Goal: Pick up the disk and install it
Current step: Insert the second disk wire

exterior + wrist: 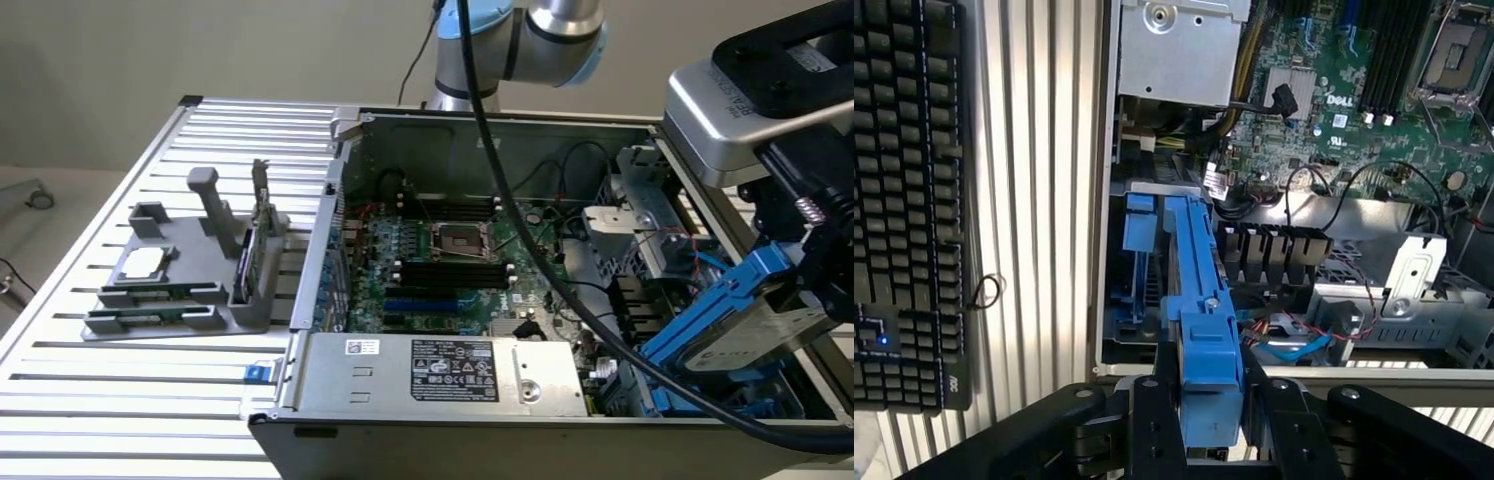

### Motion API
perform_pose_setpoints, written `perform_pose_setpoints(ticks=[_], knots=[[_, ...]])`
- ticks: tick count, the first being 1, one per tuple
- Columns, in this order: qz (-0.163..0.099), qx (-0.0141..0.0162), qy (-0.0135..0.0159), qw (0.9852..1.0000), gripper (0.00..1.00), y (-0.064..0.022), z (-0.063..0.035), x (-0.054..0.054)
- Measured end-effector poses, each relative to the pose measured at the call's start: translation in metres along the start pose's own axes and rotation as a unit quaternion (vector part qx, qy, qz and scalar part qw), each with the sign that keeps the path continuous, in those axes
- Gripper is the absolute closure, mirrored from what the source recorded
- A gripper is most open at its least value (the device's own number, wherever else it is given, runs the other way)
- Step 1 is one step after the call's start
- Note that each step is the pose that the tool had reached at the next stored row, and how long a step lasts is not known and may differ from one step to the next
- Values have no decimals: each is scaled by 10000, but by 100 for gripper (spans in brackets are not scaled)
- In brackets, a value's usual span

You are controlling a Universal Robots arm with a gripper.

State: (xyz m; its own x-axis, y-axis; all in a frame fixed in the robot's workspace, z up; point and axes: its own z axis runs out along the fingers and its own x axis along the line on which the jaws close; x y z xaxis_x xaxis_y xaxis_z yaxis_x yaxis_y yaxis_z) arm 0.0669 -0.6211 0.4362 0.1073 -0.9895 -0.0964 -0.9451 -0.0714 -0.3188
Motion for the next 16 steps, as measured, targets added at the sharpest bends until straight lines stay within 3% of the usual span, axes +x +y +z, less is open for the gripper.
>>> perform_pose_setpoints(ticks=[3,7,8,14,16], knots=[[-15,19,49,10000,66,1,-1,0],[-46,75,126,9999,66,3,-1,0],[-57,107,152,9998,66,3,-1,0],[-133,405,295,9987,66,17,14,-2],[-155,482,337,9981,66,30,20,-2]])
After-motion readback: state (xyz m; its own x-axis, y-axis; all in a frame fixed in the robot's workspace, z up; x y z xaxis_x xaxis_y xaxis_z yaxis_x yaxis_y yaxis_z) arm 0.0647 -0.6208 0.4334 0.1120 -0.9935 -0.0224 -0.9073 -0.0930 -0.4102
